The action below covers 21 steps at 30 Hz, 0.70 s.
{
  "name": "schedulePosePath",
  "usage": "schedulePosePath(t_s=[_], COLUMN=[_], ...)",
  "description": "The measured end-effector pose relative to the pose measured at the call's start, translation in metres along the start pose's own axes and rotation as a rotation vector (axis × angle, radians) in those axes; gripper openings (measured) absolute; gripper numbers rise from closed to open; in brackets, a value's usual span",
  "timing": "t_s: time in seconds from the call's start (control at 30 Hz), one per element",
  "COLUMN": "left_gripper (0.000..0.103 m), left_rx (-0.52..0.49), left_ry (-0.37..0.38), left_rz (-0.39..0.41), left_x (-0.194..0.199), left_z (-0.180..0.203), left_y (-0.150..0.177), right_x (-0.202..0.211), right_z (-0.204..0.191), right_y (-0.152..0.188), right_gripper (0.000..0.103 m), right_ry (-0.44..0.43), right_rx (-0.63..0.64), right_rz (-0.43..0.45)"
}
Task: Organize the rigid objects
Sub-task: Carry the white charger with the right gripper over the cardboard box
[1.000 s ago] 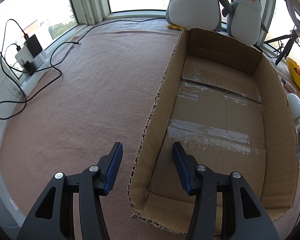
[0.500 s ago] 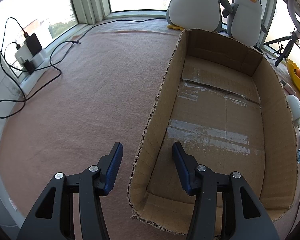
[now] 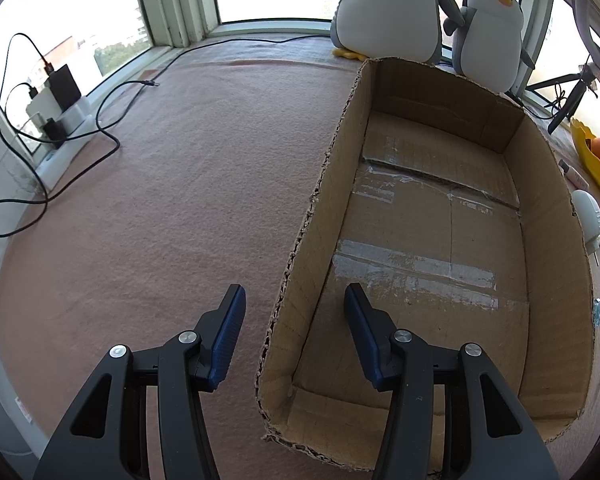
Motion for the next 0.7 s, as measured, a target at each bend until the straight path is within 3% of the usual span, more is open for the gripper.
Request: schedulePosePath(t_s=[0.33,0.7], left_gripper=[0.051,0.051], left_rx=[0.013,0.010], left_ry=[0.010,0.007], left_rz=[-0.001,0.010], left_x=[-0.001,0.000], left_z=[-0.002,-0.002], left_y=[0.000,0.001], right_x=[0.028,0.010], right_z=[-0.105,-0.183], right_y=[-0.014,0.013], right_gripper=[0.032,0.032], right_ry=[-0.162,-0.262], right_rx=[0.154,0.266], right_rz=[0.064,0.011])
Point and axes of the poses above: each gripper's, at about its wrist camera, not at the fingertips, and x roughly against the way its jaws point, z to its right, y to its underside, the point moved 9 cm from there along -x, roughly the way its jaws point, and after that the axes turned 3 degrees about z, right-handed, at the moved point
